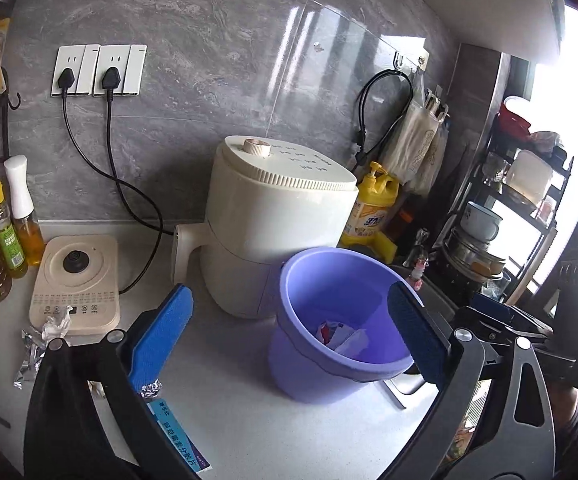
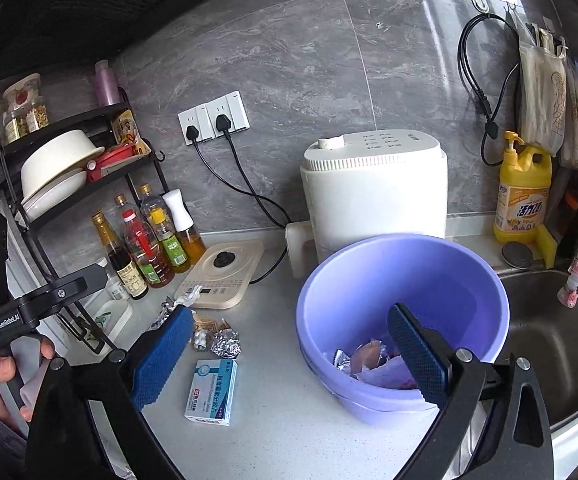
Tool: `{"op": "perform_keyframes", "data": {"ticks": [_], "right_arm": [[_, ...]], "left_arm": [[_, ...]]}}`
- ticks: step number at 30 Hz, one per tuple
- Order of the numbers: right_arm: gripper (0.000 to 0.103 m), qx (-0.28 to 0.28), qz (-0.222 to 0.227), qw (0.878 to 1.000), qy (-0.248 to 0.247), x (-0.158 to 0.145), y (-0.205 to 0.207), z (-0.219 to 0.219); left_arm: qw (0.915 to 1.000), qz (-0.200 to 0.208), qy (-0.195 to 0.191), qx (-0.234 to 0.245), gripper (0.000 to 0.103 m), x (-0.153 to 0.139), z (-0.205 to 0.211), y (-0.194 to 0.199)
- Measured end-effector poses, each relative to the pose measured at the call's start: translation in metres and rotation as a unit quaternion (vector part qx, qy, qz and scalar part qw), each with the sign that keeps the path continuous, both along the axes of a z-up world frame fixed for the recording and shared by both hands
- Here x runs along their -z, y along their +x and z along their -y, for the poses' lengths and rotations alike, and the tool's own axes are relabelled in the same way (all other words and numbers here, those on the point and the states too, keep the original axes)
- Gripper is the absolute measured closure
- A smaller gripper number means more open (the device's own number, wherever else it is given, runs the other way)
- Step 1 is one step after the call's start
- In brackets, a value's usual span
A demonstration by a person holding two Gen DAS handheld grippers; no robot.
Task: Collect trash
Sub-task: 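Move both open grippers back to the remaining trash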
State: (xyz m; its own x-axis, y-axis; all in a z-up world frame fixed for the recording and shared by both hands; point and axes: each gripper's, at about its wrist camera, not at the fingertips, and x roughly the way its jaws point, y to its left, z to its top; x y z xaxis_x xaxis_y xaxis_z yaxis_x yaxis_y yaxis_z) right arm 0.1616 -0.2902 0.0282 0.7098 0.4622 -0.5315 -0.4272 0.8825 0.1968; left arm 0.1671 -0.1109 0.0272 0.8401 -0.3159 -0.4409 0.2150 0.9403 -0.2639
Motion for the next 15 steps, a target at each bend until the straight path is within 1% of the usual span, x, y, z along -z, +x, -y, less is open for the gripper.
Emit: {"op": "perform_keyframes", "data": {"ticks": [8, 12, 15], "right_arm": [[0.008, -0.067, -0.001, 0.998, -0.015, 0.008, -0.006, -0.047], [0.008, -0.104, -0.009, 0.994, -0.023, 0.015, -0.006, -0.074], [0.008, -0.131, -0.012, 0.991, -0.038, 0.023, -0.003, -0.094]], "left_arm": [[0.9976, -0.009, 0.008, -0.069, 0.006, 0.003, -0.047, -0.039], [0.9948, -0.015, 0.011, -0.101, 0.006, 0.006, -0.067, -0.056], [0.9916, -0.021, 0.006, -0.127, 0.006, 0.01, -0.082, -0.07]]}}
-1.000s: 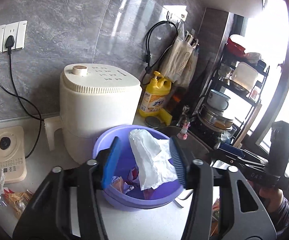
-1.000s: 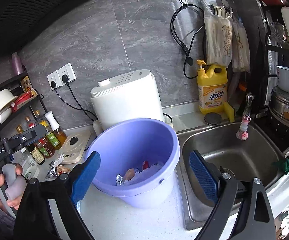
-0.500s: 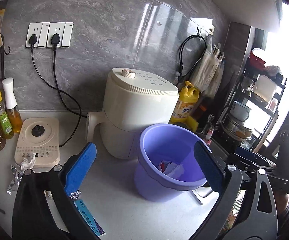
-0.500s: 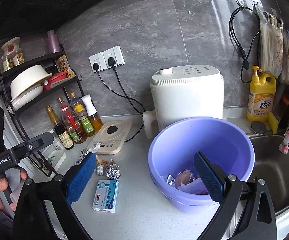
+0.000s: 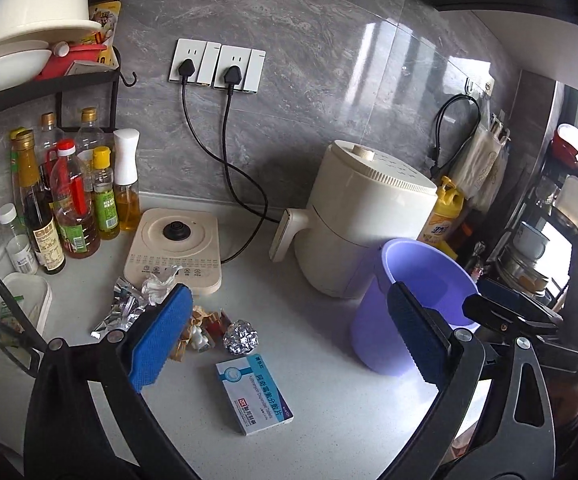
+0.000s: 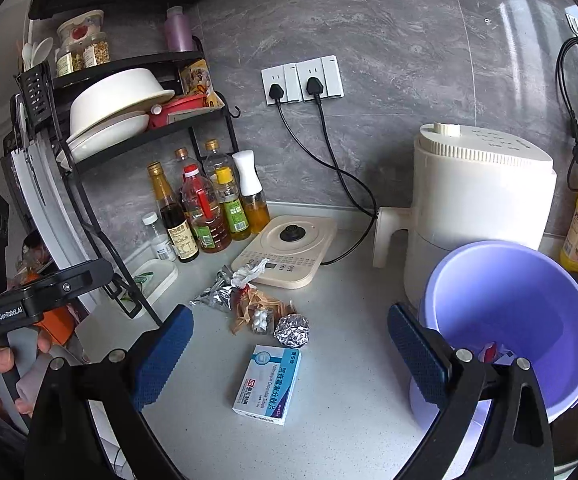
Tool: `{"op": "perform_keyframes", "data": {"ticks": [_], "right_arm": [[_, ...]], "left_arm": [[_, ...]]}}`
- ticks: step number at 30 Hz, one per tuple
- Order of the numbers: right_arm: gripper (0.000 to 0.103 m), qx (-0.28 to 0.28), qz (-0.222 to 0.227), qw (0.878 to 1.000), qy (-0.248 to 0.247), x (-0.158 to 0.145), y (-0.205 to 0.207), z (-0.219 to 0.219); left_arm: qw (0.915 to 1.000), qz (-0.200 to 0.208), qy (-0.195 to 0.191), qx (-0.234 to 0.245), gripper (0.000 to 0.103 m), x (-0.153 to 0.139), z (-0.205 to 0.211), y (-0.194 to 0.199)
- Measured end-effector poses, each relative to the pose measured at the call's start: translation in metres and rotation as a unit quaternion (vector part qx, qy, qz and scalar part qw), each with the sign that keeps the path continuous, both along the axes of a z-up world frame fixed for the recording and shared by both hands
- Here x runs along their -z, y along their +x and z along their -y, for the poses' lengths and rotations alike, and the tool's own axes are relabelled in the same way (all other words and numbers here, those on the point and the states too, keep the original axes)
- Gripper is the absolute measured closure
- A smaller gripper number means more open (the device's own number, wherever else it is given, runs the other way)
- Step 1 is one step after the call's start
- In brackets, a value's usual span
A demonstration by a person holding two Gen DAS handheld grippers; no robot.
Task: Collect trash
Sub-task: 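Move both open grippers back to the remaining trash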
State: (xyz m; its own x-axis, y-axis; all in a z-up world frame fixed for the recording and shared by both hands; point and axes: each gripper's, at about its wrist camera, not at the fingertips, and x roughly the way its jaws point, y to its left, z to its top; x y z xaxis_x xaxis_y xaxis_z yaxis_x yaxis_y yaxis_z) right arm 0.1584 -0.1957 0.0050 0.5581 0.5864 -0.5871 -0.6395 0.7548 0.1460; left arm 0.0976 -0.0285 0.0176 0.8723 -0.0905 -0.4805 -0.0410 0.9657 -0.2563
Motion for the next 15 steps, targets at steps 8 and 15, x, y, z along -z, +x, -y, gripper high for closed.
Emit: {"op": "perform_keyframes", "data": {"ticks": [8, 15], "right_arm": [[0.011, -0.04, -0.035, 0.998, -0.025, 0.032, 0.019, -0.035], [0.013, -0.055, -0.057, 0.996, -0.049, 0.057, 0.035, -0.046]], "left_arm": [[0.9979, -0.014, -0.001, -0.064, 0.006, 0.013, -0.036, -0.036], [0.9937, -0.022, -0.018, -0.108, 0.006, 0.027, -0.061, -0.056]]}}
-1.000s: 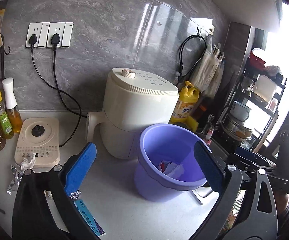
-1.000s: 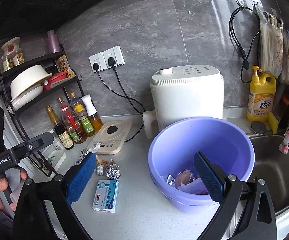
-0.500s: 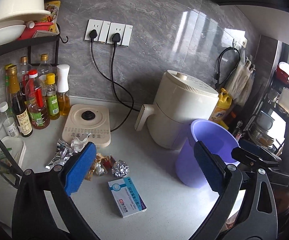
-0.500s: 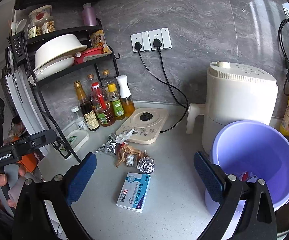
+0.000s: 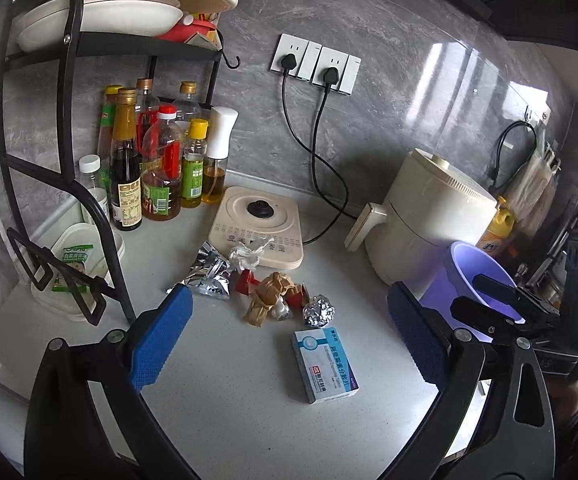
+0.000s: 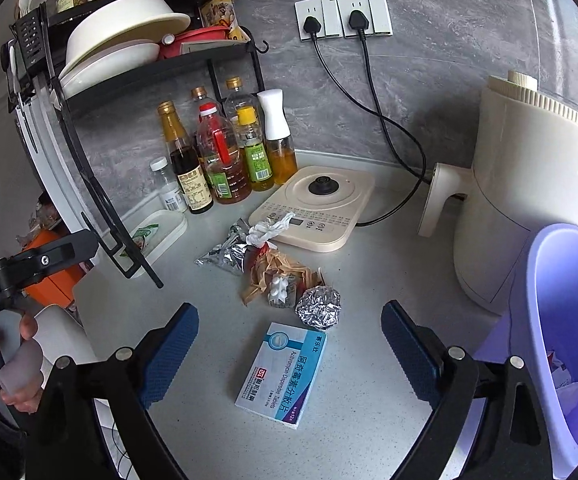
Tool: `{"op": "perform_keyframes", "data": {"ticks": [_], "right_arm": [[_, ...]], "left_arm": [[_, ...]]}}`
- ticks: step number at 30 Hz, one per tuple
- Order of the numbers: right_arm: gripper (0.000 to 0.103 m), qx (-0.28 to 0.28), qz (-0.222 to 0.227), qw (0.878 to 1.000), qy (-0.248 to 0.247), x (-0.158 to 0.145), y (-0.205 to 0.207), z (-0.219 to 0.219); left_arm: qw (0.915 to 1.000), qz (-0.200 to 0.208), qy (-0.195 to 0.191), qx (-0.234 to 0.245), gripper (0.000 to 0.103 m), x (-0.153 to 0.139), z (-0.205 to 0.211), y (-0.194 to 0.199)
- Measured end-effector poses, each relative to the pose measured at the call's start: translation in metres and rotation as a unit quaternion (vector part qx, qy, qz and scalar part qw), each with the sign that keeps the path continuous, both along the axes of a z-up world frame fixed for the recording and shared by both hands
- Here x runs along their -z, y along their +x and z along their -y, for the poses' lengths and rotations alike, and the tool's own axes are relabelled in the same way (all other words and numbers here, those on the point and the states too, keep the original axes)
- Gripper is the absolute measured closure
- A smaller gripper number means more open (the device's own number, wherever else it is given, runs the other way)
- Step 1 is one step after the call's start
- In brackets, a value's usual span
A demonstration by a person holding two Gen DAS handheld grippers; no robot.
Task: Collect trash
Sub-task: 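Move both open grippers back to the remaining trash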
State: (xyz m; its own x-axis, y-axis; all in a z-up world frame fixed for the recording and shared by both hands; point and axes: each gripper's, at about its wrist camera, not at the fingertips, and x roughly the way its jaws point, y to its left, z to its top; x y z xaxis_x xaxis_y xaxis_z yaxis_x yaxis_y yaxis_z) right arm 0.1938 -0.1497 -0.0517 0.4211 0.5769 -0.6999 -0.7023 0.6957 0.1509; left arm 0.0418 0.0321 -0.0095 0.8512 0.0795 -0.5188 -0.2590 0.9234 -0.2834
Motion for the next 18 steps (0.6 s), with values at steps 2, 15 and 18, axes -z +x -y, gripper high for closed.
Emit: {"op": "perform_keyframes", "data": {"ticks": [2, 15, 18], "right_arm": [[0.014, -0.002, -0.008, 1.0, -0.006, 0.008, 0.006, -0.001], [0.021, -0.021, -0.031, 0.999, -0.036, 0.048, 0.04, -0.024], [0.022, -0.025, -0.036, 0.998, -0.046, 0.058, 0.051, -0.031]], "left_arm": [[0.9999, -0.006, -0.008, -0.008, 0.006, 0.006, -0.006, 0.0], [0.9984, -0.031, -0.042, -0.021, 0.013, 0.044, -0.022, 0.035], [0.9982, -0.037, -0.044, -0.016, 0.015, 0.051, -0.021, 0.049]]}}
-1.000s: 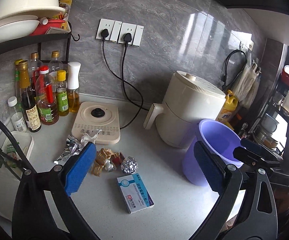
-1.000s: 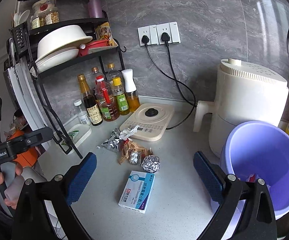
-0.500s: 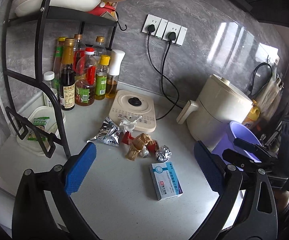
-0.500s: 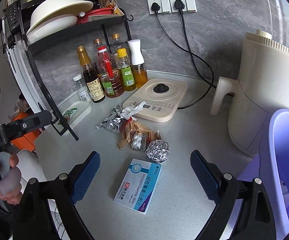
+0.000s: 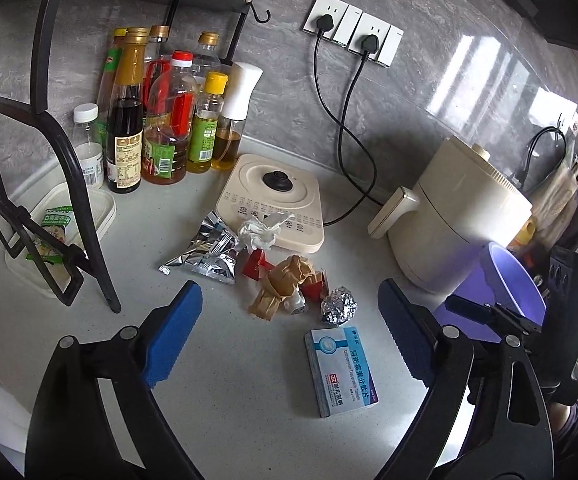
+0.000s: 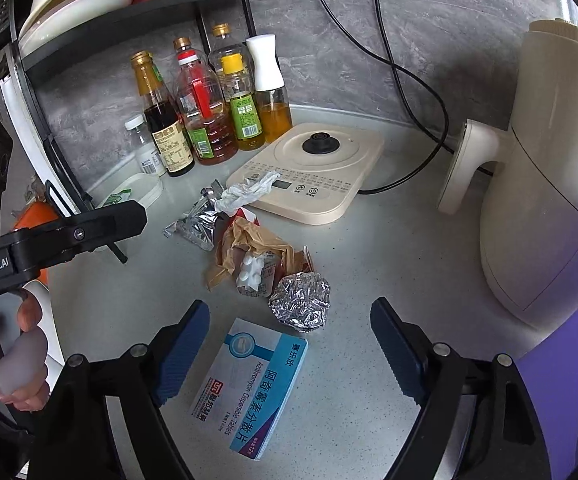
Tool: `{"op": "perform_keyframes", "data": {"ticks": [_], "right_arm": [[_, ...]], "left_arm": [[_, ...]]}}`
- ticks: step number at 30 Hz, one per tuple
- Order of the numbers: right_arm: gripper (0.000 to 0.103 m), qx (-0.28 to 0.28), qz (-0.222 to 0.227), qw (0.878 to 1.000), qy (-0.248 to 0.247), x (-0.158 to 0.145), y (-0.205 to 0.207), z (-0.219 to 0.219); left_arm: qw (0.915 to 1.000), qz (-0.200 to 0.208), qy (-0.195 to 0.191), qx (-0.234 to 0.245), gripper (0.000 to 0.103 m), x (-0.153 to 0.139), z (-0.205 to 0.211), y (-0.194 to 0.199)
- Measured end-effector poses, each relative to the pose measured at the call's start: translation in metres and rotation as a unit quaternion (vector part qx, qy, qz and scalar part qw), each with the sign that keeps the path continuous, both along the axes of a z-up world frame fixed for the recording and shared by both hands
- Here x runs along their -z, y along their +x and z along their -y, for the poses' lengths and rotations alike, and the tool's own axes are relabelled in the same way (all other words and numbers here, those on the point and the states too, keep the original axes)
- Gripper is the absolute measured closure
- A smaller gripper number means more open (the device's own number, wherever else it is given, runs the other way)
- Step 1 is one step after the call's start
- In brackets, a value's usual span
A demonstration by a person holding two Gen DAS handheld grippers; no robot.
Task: Collect trash
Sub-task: 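Move both open grippers back to the remaining trash, then grasp the brown paper bag with left gripper while right gripper grasps foil ball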
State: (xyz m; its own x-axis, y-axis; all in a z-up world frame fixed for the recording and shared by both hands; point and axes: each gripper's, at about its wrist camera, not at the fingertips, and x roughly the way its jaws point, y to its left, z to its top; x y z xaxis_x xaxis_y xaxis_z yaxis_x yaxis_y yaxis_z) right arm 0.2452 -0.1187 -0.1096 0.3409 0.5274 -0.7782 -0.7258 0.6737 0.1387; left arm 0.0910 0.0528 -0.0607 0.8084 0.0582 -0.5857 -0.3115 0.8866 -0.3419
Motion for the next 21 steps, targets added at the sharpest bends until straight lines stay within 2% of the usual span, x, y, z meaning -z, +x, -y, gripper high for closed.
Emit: {"op": "perform_keyframes", "data": {"ticks": [7, 18, 19, 20, 21], "right_arm": [[0.026, 0.009, -0.04, 0.999, -0.014, 0.031, 0.03, -0.013], [0.026, 0.005, -0.065, 0.998, -0.013, 0.058, 0.048, -0.024], [0.029, 0.006, -0.069, 0.998, -0.011, 0.06, 0.049, -0.024], [0.036, 0.006, -0.076, 0.997, -0.009, 0.063, 0.051, -0.024], [0.054, -0.002, -0.088, 0.996, -0.004, 0.065, 0.052, -0.024]], "left_arm": [[0.9996, -0.02, -0.014, 0.013, 0.022, 0.019, 0.002, 0.034], [0.9963, -0.067, -0.043, 0.031, 0.033, 0.062, -0.009, 0.095], [0.9958, -0.073, -0.043, 0.035, 0.034, 0.065, -0.009, 0.101], [0.9953, -0.078, -0.042, 0.04, 0.034, 0.069, -0.009, 0.107], [0.9949, -0.082, -0.04, 0.043, 0.034, 0.073, -0.009, 0.112]]}}
